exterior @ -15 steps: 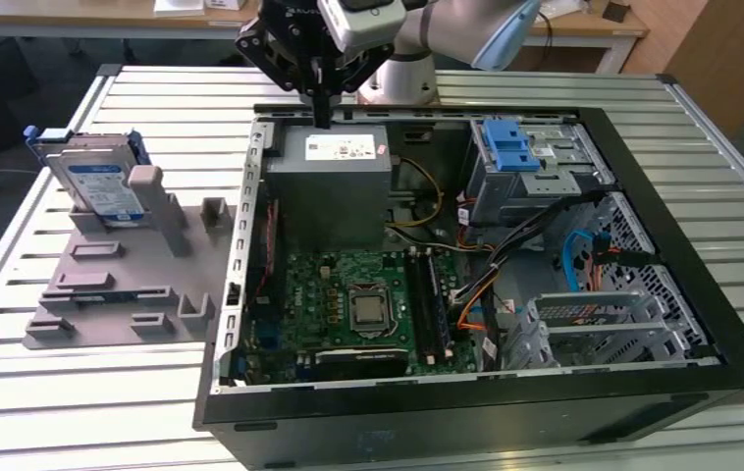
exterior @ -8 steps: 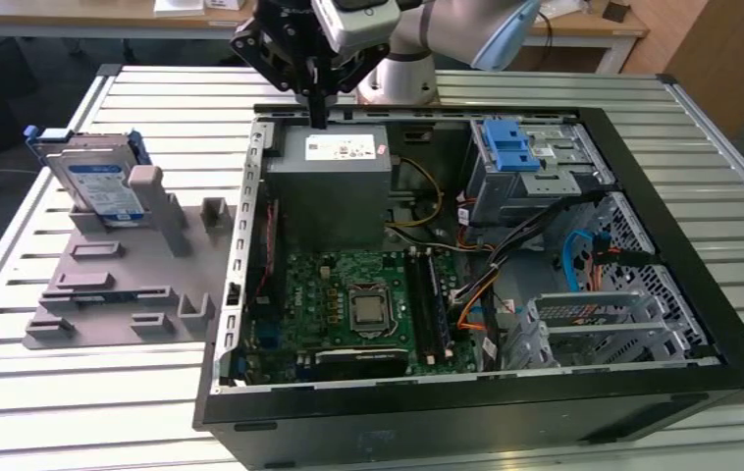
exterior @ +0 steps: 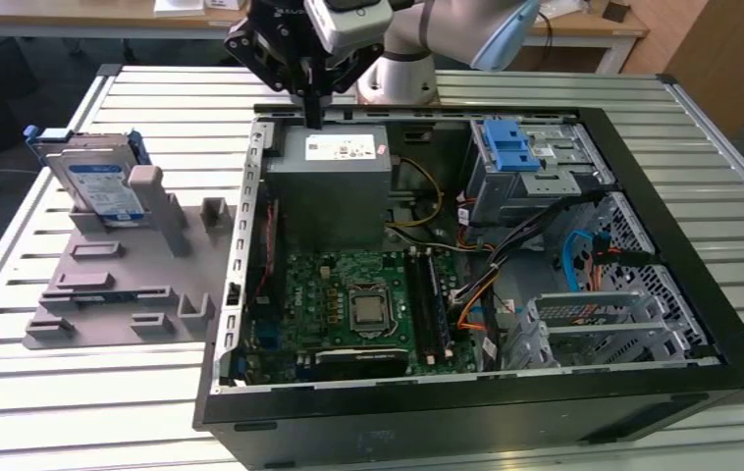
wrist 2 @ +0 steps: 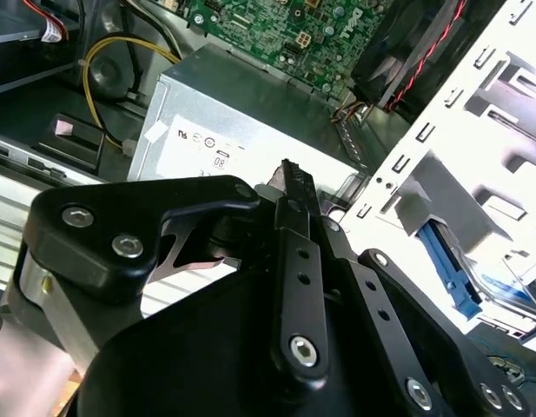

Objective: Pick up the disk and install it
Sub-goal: 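Reach for the disk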

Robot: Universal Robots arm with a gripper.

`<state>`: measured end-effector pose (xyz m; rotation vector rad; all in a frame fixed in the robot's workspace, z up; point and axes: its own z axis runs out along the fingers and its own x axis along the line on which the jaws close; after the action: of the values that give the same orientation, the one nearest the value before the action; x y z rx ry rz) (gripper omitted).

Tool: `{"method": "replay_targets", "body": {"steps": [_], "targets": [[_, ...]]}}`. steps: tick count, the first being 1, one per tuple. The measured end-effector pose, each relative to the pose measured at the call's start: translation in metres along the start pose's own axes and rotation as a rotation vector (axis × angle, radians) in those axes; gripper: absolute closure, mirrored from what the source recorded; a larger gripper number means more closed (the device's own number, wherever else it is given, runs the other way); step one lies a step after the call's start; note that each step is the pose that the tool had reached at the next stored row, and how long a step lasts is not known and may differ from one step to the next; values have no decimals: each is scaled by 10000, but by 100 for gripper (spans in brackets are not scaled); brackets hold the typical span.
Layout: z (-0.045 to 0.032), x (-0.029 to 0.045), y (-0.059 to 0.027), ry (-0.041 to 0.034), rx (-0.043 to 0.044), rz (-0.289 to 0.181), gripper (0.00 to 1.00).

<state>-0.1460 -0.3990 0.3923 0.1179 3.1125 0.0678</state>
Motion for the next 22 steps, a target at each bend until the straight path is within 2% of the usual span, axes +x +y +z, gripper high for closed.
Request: {"method": "replay_targets", "body": {"steps": [22], "targets": [[8, 164, -13, 6, 1, 1, 89]]}}
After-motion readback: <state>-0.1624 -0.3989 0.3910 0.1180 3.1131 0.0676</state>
